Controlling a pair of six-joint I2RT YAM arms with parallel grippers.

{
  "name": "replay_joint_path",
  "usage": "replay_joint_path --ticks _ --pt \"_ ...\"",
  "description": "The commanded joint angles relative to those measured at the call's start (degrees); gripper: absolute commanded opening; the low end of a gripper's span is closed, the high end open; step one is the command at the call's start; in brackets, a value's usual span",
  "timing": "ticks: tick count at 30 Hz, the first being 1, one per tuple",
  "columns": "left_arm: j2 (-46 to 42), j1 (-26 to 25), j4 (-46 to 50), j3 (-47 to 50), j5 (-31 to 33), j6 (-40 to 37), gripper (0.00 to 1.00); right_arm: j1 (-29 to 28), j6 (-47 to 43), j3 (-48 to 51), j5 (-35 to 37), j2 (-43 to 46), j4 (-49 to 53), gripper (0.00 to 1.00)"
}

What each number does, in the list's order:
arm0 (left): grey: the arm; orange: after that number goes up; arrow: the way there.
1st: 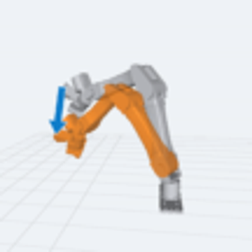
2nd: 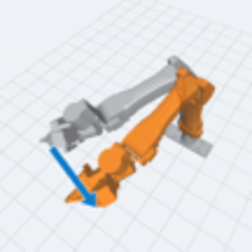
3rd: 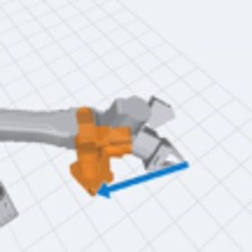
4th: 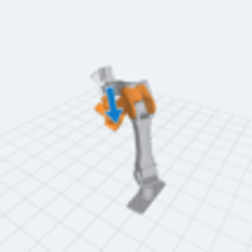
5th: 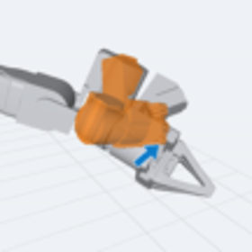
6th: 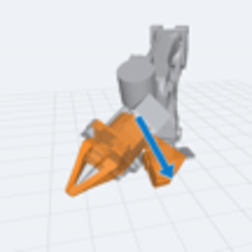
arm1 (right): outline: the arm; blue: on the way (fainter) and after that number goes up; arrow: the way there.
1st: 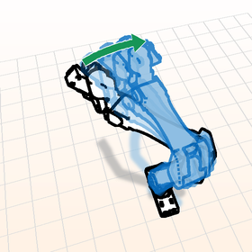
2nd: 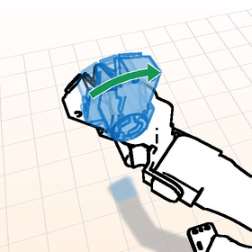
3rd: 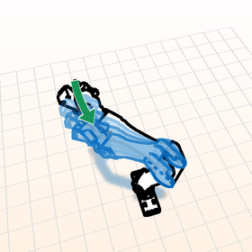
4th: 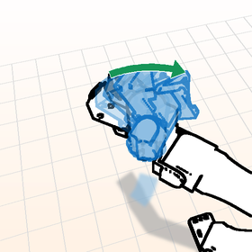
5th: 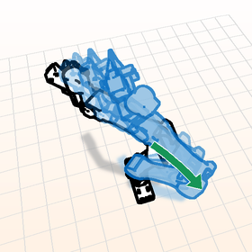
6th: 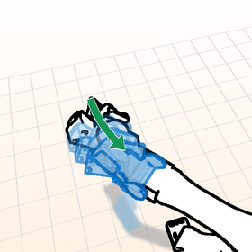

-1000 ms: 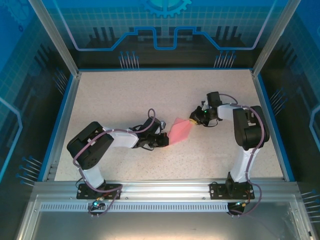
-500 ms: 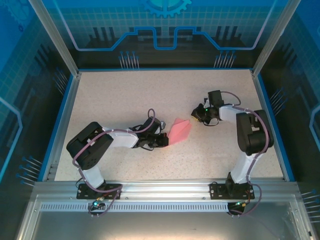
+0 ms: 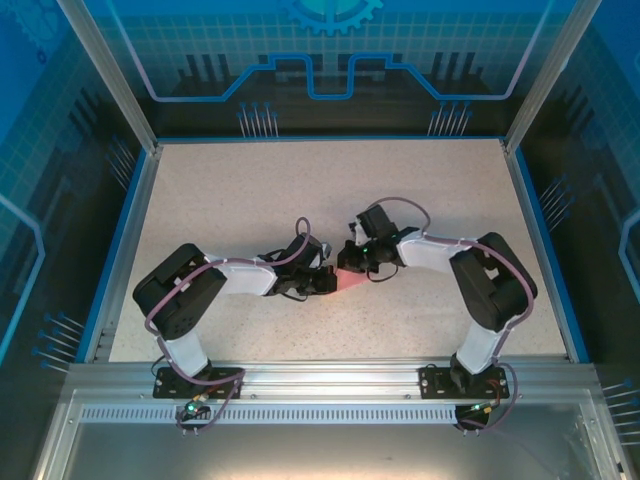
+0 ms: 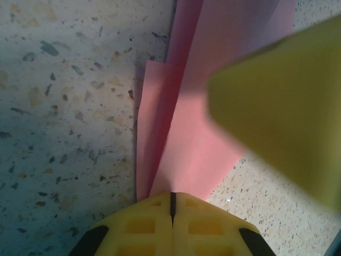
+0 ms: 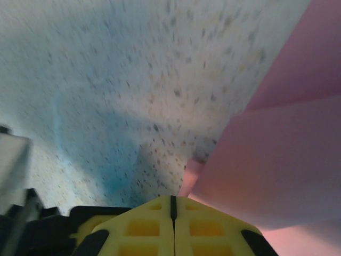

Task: Fold a paper plane with a square sheet of paper (pick it up from the middle)
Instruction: Fourth fold the wing at the center of the table.

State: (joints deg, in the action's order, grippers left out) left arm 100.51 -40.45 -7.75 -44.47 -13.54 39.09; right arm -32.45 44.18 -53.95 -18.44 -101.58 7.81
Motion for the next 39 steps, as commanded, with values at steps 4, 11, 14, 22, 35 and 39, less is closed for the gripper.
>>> replay_joint_path --ticks 4,11,14,22,35,39 --pt "0.56 0.06 10.22 2.33 0.98 0.93 0.0 -1.48 2.72 2.25 0.59 -2.99 -1.69 0.04" --pt "0.38 0.07 10.29 2.68 1.15 0.86 0.0 0.97 1.5 3.24 2.71 -3.87 -2.26 0.03" --pt "0.36 0.1 10.56 2.86 1.04 0.66 0.0 4.15 -0.07 5.34 3.17 -3.79 -3.28 0.03" --pt "0.52 0.06 10.57 3.12 0.66 0.59 0.0 12.81 -2.61 3.94 2.42 -4.41 -4.81 0.03" --pt "-7.72 0.1 10.43 0.87 0.62 -0.63 0.22 17.16 -7.18 2.68 8.06 10.43 3.58 0.22" --pt "-10.84 0.15 9.23 -0.85 1.53 -2.05 0.36 16.41 -6.03 7.35 7.41 16.15 4.05 0.38"
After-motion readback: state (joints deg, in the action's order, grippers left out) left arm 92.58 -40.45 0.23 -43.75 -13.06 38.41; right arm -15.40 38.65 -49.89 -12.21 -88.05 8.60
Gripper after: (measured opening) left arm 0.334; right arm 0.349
